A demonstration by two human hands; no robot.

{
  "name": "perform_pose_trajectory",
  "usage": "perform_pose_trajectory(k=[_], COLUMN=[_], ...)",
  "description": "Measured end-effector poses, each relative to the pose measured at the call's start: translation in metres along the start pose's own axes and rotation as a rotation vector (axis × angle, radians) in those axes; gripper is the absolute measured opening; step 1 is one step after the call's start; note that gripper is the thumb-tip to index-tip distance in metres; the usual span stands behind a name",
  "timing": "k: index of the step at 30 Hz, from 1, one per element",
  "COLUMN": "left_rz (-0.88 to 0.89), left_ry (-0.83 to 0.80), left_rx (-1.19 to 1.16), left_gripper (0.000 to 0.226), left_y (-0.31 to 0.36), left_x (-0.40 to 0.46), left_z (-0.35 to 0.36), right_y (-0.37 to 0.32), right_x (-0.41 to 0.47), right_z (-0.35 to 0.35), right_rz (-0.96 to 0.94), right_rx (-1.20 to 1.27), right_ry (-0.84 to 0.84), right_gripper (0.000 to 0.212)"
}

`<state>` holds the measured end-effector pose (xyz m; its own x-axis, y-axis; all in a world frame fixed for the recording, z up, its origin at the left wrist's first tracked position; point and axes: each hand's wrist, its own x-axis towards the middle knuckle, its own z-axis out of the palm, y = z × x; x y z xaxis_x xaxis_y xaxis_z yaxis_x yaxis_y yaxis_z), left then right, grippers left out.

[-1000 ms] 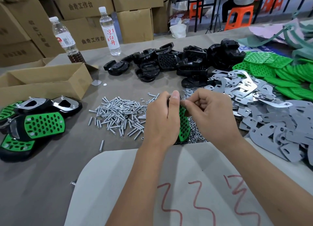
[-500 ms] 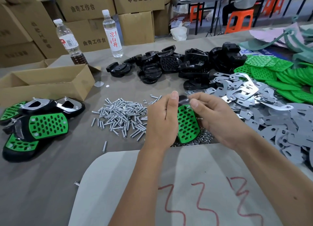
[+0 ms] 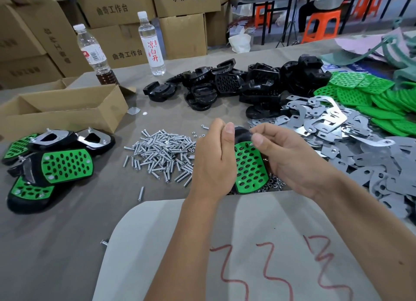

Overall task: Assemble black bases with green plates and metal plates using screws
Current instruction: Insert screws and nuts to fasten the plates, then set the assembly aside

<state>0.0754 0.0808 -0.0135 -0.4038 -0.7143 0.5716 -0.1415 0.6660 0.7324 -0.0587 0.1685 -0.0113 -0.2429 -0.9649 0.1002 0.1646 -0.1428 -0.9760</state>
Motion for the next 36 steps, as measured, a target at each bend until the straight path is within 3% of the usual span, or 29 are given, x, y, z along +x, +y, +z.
perform_pose_trajectory(k=[7, 15, 18, 21, 23, 24, 29, 36], left_rz=[-0.008, -0.039, -0.235, -0.527, -0.638, -0.651, -0.536, -0.43], left_ry=[-0.031, 0.028, -0.035, -0.322, -0.579, -0.632, -0.516, -0.394], left_rx=[-0.015, 0.005, 0.154, 0.734, 0.852, 0.82, 0.738, 0.679], left_gripper=[0.036, 0.039, 0.048, 0.042, 0.045, 0.049, 0.022, 0.026], left_y=[0.001, 0.009, 0.014, 0.001, 0.003, 0.004, 0.001, -0.018], left_x=[0.0, 0.0, 0.006, 0.009, 0.006, 0.004, 0.002, 0.001], left_z=[0.003, 0.003, -0.016, -0.057, -0.077, -0.08, -0.065, -0.052], right_y=[0.004, 0.007, 0.008, 0.006, 0.004, 0.004, 0.006, 0.008], right_x=[0.002, 0.001, 0.002, 0.003, 0.004, 0.004, 0.004, 0.003], right_z=[0.002, 0.002, 0.003, -0.001, -0.004, -0.004, 0.0, 0.0], right_rz=[-0.054, -0.059, -0.078, -0.072, -0.071, -0.067, -0.057, -0.07], right_rx=[-0.077, 0.007, -0.033, -0.018, -0.002, 0.004, 0.002, -0.041], right_ry=[0.086, 0.064, 0.196, 0.346, 0.391, 0.398, 0.398, 0.395], right_gripper=[0.015, 0.017, 0.005, 0.007, 0.009, 0.009, 0.006, 0.009])
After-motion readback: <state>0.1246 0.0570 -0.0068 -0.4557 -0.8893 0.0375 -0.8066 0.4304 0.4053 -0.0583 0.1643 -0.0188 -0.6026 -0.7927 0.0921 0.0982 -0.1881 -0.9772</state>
